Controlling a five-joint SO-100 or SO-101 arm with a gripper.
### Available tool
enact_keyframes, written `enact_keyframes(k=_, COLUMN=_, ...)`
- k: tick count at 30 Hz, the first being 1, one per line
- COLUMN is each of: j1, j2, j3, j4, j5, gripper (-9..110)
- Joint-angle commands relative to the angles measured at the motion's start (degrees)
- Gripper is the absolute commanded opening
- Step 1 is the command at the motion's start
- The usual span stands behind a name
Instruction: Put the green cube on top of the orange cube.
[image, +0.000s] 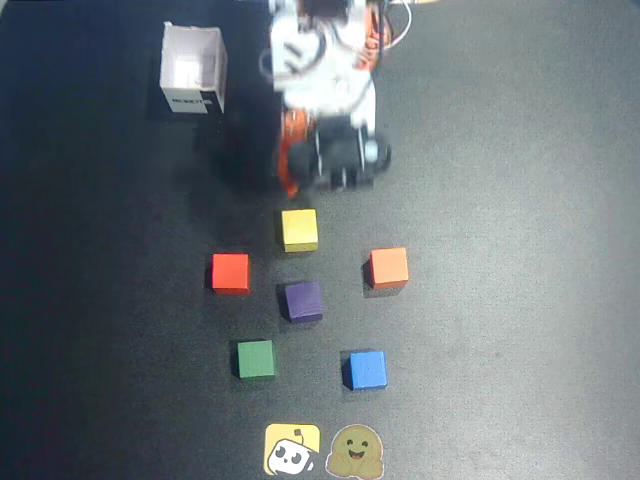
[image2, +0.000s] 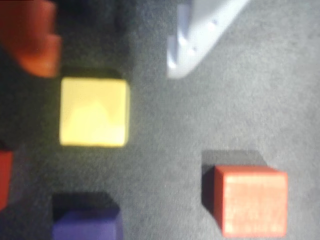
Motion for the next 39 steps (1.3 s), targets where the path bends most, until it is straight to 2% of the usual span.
enact_keyframes(k=1, j1=0.5, j2=-12.6, j3=-14.0, j4=0.4, j5=1.4, gripper=21)
enact_keyframes(k=7, j1=3.5, j2=-34.0, j3=-33.0, j4=2.8, j5=2.5, gripper=22)
enact_keyframes(k=18, j1=10.2, j2=-61.5, j3=-55.6, j4=3.0, j5=-2.8, gripper=21)
enact_keyframes(k=26, j1=10.5, j2=-73.1, j3=-65.2, j4=3.0, j5=-3.9, gripper=21)
enact_keyframes(k=39, j1=8.9, j2=-81.7, j3=-73.1, j4=2.4, j5=-4.1, gripper=20)
